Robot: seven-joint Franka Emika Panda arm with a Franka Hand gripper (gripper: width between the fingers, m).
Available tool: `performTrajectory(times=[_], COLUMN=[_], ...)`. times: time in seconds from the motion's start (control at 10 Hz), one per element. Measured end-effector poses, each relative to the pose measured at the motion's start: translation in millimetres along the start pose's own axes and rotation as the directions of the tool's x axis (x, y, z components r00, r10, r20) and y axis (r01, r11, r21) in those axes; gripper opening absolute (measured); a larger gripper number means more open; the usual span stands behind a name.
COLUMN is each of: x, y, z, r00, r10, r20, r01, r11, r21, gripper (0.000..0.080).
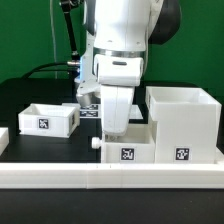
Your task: Assemble drawer
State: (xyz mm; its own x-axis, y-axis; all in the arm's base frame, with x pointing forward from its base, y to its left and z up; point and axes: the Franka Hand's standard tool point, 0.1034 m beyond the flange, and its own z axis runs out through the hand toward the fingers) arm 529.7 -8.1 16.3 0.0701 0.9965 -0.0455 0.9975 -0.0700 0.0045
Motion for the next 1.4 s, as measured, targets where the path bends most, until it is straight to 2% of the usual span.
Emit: performTrajectory(times=[0.4, 0.9, 1.2, 1.4], x=[0.3, -0.9, -0.6, -1.2], y=[0.1, 0.2, 3.7, 3.3], z=[0.0, 0.2, -1.1, -0.6], r00=[0.998, 0.999, 1.0, 1.0], r10=[0.063, 0.051, 0.015, 0.018], r20=[0.002, 0.005, 0.019, 0.019], r01=[-0.063, -0.051, -0.016, -0.019], r11=[0.998, 0.999, 0.999, 0.999], r21=[-0.001, 0.0, 0.031, 0.032], gripper=[0.0042, 0.0042, 0.0042, 0.0042])
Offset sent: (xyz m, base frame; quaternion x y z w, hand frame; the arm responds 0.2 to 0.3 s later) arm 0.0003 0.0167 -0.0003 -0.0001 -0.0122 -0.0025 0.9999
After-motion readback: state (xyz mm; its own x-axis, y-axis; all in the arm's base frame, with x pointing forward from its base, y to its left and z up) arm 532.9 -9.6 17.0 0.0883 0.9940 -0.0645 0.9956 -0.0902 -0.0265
